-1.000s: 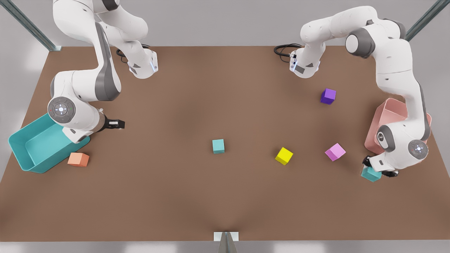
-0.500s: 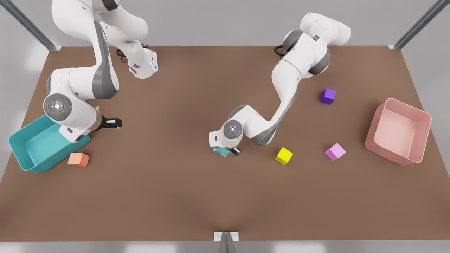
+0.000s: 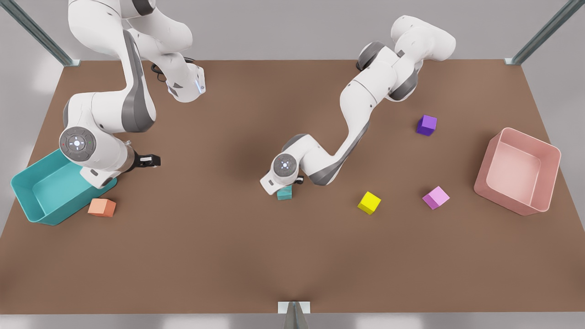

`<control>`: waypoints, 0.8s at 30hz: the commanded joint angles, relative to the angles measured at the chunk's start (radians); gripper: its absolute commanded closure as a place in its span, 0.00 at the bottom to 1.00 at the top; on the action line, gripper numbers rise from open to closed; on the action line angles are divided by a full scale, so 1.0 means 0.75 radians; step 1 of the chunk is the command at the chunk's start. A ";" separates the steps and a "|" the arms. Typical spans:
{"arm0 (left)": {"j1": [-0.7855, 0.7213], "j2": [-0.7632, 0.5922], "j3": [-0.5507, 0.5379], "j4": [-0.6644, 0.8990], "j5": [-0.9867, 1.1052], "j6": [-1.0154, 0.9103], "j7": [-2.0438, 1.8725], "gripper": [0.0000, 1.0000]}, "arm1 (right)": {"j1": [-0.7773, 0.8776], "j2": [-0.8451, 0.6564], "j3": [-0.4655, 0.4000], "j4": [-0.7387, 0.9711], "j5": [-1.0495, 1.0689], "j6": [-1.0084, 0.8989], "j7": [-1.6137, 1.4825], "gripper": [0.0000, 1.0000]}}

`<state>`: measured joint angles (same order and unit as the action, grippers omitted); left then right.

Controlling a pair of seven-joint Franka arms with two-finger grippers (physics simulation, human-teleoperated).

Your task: Stack the two blue cubes on top of each other

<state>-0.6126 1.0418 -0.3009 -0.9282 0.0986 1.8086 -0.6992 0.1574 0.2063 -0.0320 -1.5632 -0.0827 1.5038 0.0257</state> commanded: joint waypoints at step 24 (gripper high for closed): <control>0.933 -0.679 0.006 -0.267 0.087 -0.653 0.760 0.00 | -0.003 0.015 -0.004 0.023 0.002 -0.003 -0.036 0.00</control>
<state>0.0542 0.5348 -0.2835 -1.1378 0.1304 1.4509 -0.8284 0.1552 0.2183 -0.0345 -1.5478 -0.0812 1.5032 0.0090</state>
